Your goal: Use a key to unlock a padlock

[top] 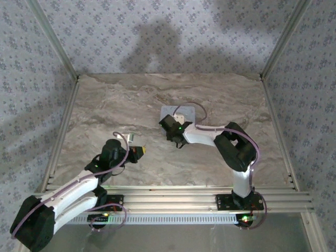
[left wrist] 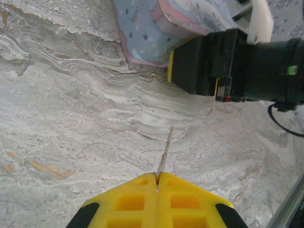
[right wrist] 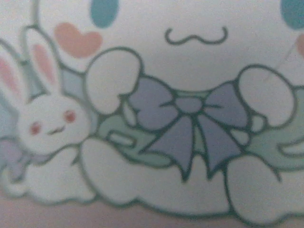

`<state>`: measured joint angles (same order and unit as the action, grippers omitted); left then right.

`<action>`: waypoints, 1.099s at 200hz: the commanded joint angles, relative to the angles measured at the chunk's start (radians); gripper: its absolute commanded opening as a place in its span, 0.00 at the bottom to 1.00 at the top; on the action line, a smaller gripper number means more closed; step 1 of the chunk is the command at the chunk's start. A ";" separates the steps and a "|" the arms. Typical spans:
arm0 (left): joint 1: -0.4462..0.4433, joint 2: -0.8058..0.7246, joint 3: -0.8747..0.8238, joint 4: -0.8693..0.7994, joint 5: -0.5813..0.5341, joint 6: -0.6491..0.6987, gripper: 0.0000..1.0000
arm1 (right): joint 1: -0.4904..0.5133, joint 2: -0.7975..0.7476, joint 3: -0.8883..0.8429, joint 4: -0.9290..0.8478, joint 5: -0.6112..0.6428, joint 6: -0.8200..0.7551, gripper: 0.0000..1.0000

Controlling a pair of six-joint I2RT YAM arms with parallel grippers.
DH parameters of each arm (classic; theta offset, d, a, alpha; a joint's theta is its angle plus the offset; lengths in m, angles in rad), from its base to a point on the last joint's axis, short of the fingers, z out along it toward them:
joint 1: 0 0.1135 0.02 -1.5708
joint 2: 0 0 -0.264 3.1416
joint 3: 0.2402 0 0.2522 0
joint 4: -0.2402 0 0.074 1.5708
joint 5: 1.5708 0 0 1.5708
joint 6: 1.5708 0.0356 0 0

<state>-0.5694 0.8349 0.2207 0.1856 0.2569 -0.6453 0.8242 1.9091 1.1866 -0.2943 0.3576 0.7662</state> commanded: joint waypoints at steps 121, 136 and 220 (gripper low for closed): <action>-0.005 0.000 0.003 0.064 -0.015 0.085 0.00 | -0.008 0.077 0.052 0.099 0.203 -0.072 0.36; -0.006 -0.003 -0.007 0.074 -0.017 0.079 0.00 | -0.013 0.106 0.086 0.086 0.190 -0.083 0.33; -0.006 0.007 -0.006 0.075 0.019 0.110 0.00 | -0.041 0.066 0.078 0.087 0.057 -0.129 0.00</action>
<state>-0.5697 0.8433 0.2081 0.2565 0.2470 -0.5682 0.7914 2.0090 1.2678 -0.1806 0.4831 0.6678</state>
